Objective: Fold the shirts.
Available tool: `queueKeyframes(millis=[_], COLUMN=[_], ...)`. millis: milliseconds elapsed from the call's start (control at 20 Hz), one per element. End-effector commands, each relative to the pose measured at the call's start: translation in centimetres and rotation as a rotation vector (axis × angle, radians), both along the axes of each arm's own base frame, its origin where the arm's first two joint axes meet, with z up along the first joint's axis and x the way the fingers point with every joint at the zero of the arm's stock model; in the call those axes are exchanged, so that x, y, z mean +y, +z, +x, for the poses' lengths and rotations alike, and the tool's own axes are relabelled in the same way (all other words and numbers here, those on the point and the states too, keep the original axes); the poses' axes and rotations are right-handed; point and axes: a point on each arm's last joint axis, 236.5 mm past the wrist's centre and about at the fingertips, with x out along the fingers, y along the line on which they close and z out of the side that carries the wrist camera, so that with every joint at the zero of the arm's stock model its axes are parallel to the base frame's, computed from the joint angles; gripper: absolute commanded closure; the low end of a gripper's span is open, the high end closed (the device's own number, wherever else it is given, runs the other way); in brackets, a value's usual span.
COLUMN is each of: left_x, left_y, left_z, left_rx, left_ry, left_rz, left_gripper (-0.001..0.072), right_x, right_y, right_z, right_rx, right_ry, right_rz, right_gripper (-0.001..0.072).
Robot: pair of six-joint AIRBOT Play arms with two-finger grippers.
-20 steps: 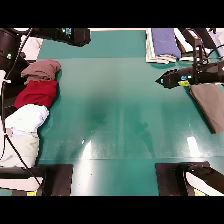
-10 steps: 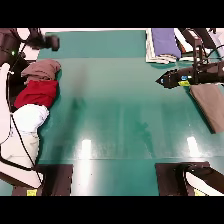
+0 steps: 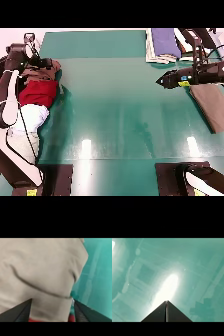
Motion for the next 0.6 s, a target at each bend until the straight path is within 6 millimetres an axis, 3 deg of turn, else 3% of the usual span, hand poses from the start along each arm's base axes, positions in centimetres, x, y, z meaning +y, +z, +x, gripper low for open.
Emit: queueKeyframes(millis=[0,50,100,200,300,400,500,550], left_x=[0.4,0.4,0.4,0.4,0.5,0.4,-0.2,-0.9], left_y=[-2.1,-2.2,-2.1,-2.1,-1.8,1.2,8.6,13.8], left_z=[0.9,0.9,0.9,0.5,-0.3,-0.4,0.5,0.6], left_rx=[-0.010,-0.009,-0.010,0.014,0.051,0.038,-0.125,-0.248], left_ry=[0.021,0.027,0.028,0.029,0.039,0.046,0.022,-0.005], left_rz=[-0.024,-0.029,-0.029,-0.027,-0.032,-0.032,-0.014,0.002], left_gripper=[0.0097,0.0098,0.0145,0.0685,0.0683,0.0683,0.0684,0.0684], right_x=[0.0,0.0,0.0,0.0,0.0,0.2,0.2,0.2], right_y=[-0.2,-0.2,-0.2,-0.2,-0.2,0.3,2.1,3.7], right_z=[-0.5,-0.4,-0.4,-0.4,-0.4,-0.2,0.2,0.5], right_rx=[0.019,0.018,0.017,0.017,0.016,0.000,-0.049,-0.086], right_ry=[0.010,0.010,0.009,0.009,0.009,0.003,-0.001,0.002], right_rz=[-0.004,-0.004,-0.004,-0.003,-0.003,0.009,0.016,0.019], right_gripper=[0.0694,0.0694,0.0694,0.0694,0.0694,0.0694,0.0694,0.0694])
